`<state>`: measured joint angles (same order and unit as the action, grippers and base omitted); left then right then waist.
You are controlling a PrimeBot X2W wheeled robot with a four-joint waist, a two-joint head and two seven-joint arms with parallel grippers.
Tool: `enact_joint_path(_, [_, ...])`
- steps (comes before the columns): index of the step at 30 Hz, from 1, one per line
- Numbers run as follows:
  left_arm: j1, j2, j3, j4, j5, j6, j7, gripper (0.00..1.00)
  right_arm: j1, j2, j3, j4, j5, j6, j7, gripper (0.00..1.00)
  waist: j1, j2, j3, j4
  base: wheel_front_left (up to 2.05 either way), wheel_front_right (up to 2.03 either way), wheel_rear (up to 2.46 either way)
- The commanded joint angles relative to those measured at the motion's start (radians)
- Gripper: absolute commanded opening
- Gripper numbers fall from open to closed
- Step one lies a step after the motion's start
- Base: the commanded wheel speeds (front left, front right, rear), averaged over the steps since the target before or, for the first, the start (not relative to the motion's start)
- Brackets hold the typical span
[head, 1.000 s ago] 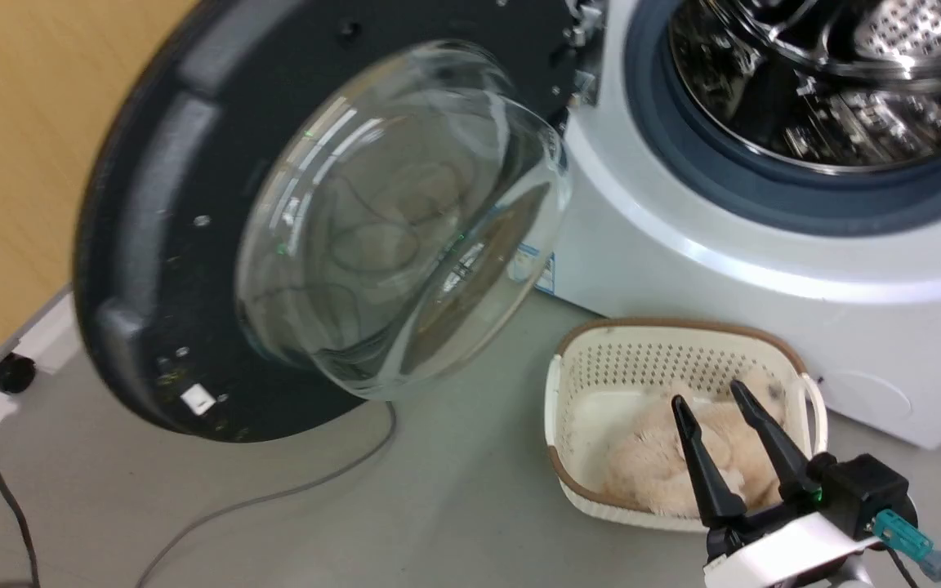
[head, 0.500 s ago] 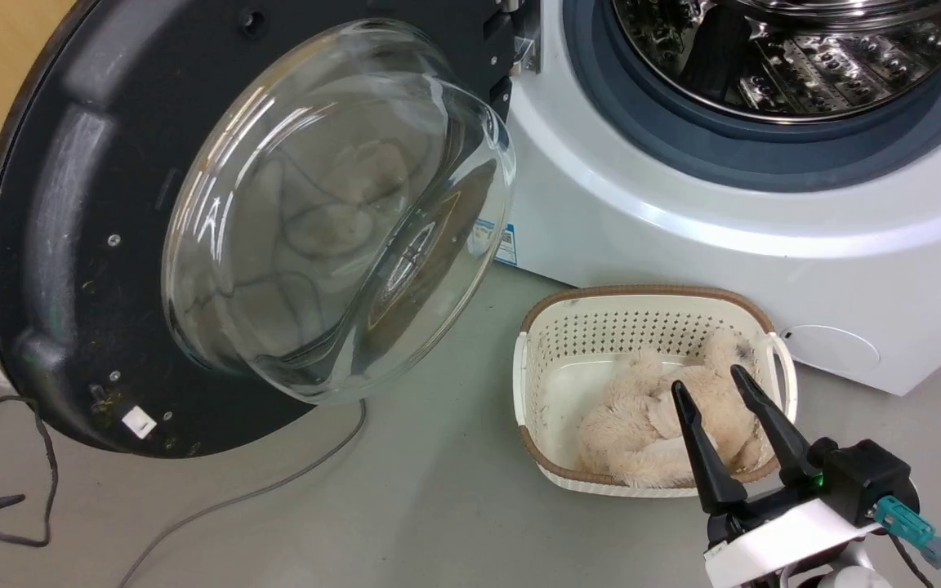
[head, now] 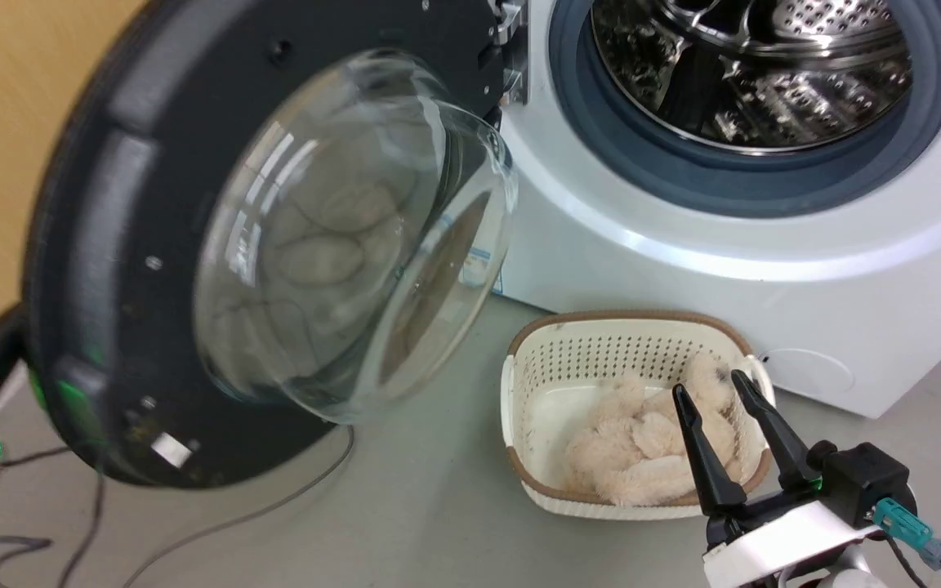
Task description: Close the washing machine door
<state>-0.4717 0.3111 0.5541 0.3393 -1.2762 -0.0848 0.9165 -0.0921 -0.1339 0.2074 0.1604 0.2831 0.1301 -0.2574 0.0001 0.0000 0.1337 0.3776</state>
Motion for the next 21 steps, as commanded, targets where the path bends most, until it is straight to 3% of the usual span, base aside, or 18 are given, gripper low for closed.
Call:
enact_joint_path(1, [0.025, -0.027, -0.013, -0.025, -0.016, 0.008, 0.024, 0.0, 0.007, 0.006, -0.003, 0.001, 0.008, 0.001, -0.004, 1.0, -0.0001, 0.0, -0.015, -0.008, 0.0, 0.0, 0.0])
enact_joint_path(14, [0.248, -0.214, -0.131, -0.333, -0.093, 0.105, 0.192, 0.0, 0.044, 0.027, -0.042, -0.005, 0.011, 0.001, -0.004, 1.0, -0.0001, 0.0, -0.077, -0.112, 0.0, 0.0, 0.0])
enact_joint_path(21, [0.356, -0.256, -0.238, -0.455, -0.172, 0.148, 0.209, 0.0, 0.051, 0.031, -0.071, -0.009, 0.008, 0.001, -0.004, 1.0, -0.0001, 0.0, -0.07, -0.203, 0.0, 0.0, 0.0])
